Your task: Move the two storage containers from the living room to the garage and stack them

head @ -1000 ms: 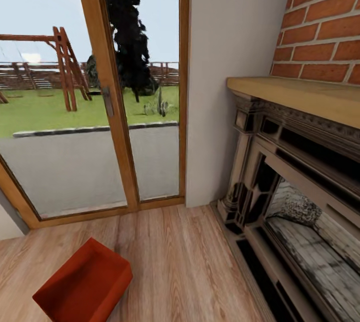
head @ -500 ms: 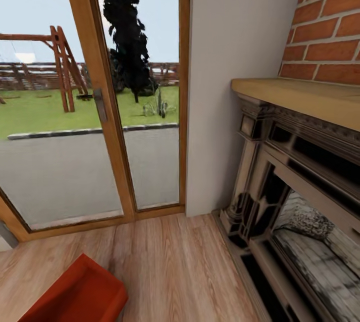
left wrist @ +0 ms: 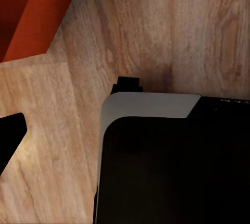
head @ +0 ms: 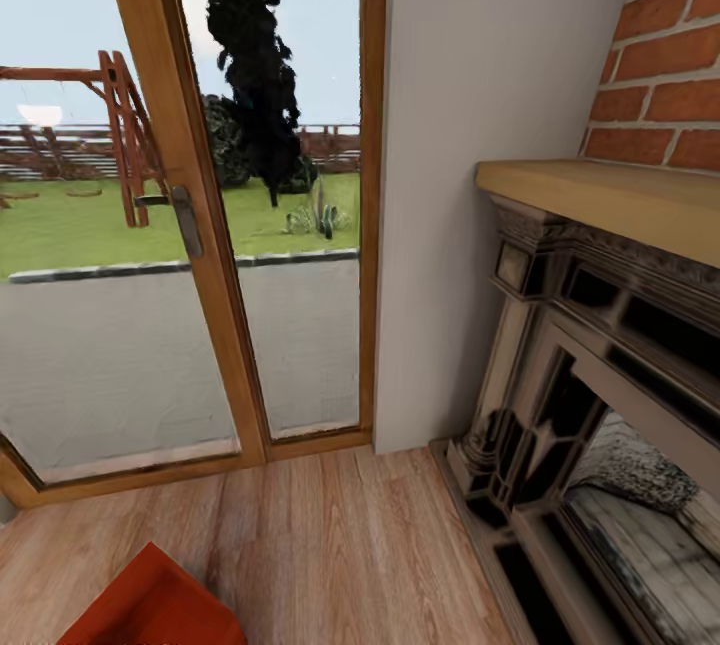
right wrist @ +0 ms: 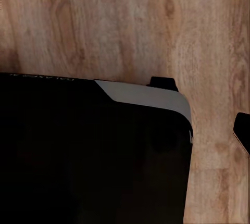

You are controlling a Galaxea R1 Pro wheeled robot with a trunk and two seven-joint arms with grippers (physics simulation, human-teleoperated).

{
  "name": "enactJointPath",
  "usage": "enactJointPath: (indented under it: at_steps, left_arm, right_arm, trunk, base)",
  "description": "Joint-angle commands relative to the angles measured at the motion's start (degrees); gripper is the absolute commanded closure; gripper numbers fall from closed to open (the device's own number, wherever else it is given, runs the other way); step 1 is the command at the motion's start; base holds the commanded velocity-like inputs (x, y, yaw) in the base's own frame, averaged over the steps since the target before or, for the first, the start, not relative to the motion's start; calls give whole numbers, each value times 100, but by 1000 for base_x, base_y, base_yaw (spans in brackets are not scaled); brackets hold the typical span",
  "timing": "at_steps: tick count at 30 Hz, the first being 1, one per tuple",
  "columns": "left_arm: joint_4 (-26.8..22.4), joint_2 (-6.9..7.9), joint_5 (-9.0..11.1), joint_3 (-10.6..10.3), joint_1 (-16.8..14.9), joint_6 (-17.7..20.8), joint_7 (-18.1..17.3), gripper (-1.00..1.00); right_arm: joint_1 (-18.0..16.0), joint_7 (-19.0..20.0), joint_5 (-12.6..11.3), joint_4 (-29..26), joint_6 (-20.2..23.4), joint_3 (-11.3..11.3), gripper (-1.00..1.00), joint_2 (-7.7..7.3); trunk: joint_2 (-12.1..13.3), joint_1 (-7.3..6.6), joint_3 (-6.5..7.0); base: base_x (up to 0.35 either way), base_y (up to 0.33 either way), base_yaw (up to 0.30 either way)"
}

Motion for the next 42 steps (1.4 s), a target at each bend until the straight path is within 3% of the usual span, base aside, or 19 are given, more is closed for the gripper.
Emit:
enactJointPath:
  at_steps: [1, 42]
  left_arm:
    - [-3, 8, 38, 11, -4, 21, 10, -100]
    - [-10, 22, 46, 11, -4, 17, 27, -100]
  right_arm:
    - [-5, -10, -50, 12, -30, 49, -100, 2]
    - [-5, -10, -47, 10, -24, 49, -100, -9]
  trunk:
    - [-4, 1, -6]
    - [-4, 1, -6]
  base:
    - [62, 0, 224]
    - [4, 0, 276]
